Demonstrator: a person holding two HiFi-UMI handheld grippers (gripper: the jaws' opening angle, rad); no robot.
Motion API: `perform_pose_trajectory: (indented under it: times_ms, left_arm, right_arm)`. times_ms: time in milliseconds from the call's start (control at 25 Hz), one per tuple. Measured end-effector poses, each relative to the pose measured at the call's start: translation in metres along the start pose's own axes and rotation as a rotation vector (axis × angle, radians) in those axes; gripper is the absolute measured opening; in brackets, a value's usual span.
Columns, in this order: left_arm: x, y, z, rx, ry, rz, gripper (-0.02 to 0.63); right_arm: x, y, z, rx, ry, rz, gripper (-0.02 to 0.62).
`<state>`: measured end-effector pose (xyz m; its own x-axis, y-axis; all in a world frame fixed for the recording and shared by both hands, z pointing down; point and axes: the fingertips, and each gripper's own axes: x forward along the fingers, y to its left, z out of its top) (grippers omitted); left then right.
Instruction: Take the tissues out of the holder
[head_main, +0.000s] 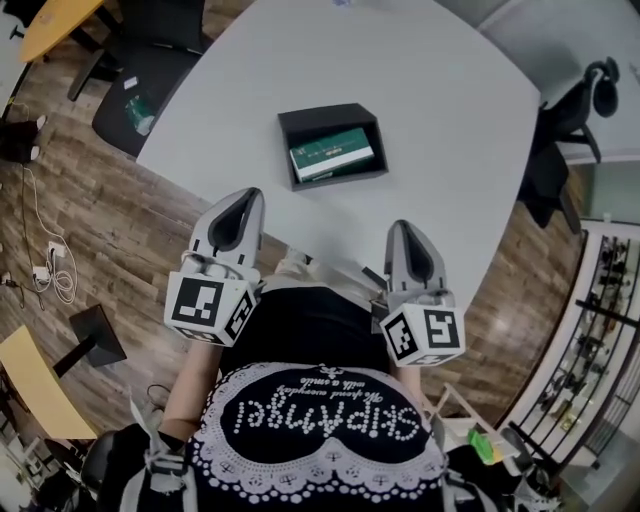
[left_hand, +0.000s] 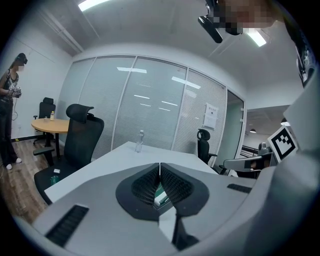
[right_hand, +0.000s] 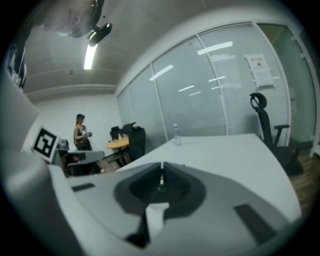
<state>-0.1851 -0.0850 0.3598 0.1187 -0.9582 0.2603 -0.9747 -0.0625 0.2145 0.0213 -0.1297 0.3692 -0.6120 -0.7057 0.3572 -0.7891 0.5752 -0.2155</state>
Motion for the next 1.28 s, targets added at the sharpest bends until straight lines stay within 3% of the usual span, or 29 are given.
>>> perform_pose_trajectory:
  times_ms: [960,1240,1280]
  left_arm:
    - [0.019,-0.012,0.006,0.048,0.021,-0.061,0.028]
    - [0.036,-0.014,0.012,0.109,0.030,-0.088,0.037]
    - [0.039,-0.015,0.015,0.121,0.025,-0.096,0.066]
  right_arm:
    - [-0.012,-0.019,0.010,0.016,-0.040,-0.070,0.035]
    - [-0.016,-0.027,0.009,0.033,-0.054,-0.103,0.036]
    - [-0.017,-0.029,0.009,0.036,-0.057,-0.110,0.035]
